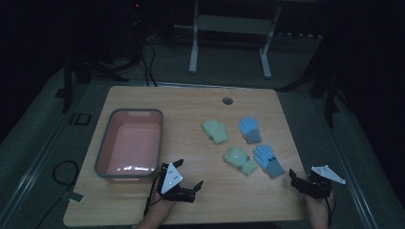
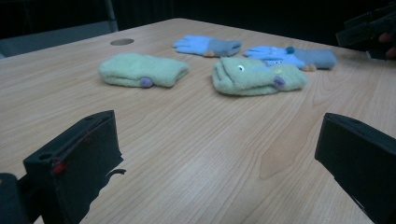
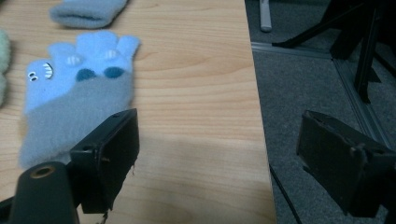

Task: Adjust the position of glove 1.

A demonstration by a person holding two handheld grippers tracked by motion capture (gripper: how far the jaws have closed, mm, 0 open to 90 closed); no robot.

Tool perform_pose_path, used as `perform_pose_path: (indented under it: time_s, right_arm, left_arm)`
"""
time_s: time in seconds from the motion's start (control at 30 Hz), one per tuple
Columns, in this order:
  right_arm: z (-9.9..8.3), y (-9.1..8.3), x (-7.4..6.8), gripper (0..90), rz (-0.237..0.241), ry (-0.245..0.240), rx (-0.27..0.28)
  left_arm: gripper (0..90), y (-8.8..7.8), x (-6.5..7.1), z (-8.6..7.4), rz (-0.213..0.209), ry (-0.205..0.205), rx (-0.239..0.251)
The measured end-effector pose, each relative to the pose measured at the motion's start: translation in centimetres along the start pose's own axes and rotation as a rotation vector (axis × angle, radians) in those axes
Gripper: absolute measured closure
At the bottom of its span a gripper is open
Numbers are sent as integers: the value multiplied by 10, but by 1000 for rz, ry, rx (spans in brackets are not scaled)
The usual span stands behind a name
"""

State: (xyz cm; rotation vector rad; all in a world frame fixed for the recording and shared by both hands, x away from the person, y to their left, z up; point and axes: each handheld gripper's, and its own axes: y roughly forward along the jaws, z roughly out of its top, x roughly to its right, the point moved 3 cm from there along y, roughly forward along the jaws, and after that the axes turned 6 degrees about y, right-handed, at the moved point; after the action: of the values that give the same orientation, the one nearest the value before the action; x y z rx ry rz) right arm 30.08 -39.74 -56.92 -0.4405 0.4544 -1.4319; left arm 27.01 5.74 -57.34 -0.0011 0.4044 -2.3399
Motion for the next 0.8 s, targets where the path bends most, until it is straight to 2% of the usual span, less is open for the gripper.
perform_pose_path:
  time_s: [0.6,0.73,0.8]
  right_arm:
    - [2,0,1,134,24,22,-16]
    - [9,-3,1,134,50,31,-5]
    - [15,-5,0,134,52,13,-1]
  left_arm:
    - [4,0,1,0,-6,7,-5]
    - [4,0,1,0,-5,6,-3]
    - [4,0,1,0,-4,6,-2]
